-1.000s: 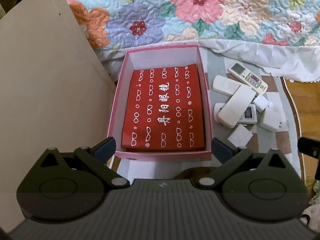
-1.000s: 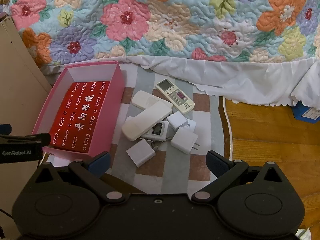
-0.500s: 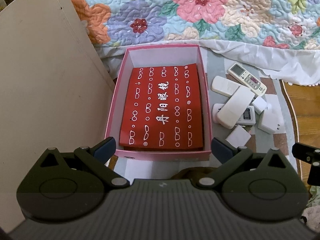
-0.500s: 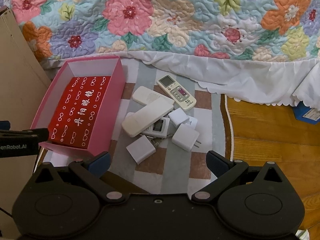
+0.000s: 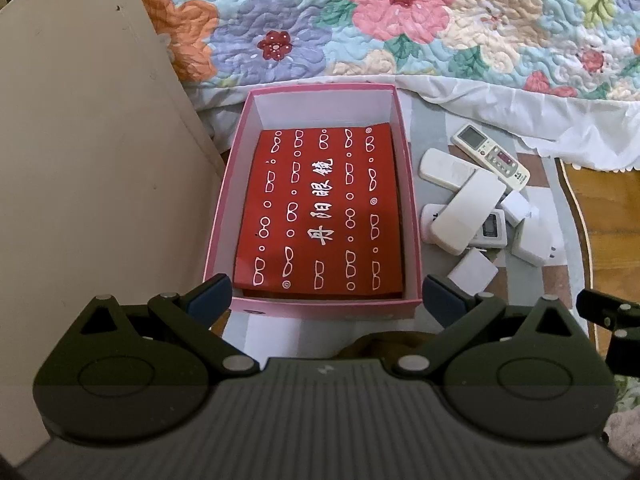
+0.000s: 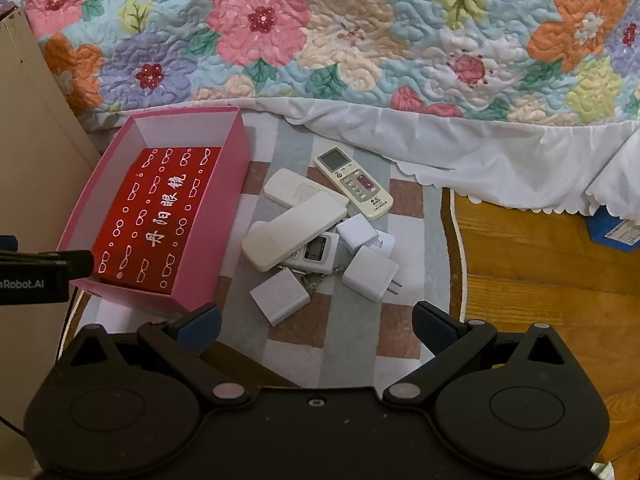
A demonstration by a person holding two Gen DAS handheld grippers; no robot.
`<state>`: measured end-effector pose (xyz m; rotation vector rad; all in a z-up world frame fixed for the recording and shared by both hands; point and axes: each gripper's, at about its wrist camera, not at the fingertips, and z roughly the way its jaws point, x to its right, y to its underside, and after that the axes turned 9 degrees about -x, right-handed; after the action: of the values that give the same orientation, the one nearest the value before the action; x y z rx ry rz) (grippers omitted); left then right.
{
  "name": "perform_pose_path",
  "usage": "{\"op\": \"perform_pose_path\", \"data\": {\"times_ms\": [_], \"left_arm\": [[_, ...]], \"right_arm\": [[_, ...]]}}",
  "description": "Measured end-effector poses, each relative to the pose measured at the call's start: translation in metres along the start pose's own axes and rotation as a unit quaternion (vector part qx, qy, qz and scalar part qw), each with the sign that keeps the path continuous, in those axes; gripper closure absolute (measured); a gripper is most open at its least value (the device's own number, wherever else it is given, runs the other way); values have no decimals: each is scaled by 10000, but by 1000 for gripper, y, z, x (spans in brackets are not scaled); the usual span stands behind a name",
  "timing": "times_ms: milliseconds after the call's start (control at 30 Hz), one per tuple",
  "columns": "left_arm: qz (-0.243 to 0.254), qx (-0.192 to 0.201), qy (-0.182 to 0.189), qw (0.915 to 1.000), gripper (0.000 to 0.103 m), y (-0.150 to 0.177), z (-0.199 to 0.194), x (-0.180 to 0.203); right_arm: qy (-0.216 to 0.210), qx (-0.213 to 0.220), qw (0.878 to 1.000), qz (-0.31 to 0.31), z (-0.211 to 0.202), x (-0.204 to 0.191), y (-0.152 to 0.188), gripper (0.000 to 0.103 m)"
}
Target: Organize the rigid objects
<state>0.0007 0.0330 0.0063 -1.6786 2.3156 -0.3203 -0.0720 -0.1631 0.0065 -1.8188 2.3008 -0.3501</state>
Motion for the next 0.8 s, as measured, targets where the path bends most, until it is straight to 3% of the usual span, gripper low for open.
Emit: {"op": "perform_pose_path", "data": {"times_ms": [167,800], "left_arm": [[93,10,-122,9999,0,0,1,2],[101,-133,127,9998,0,-1,5,2]], "right_arm": [[4,-1,10000,-6,0,0,0,0],[-3,-19,10000,-35,3,3,1,0]]}}
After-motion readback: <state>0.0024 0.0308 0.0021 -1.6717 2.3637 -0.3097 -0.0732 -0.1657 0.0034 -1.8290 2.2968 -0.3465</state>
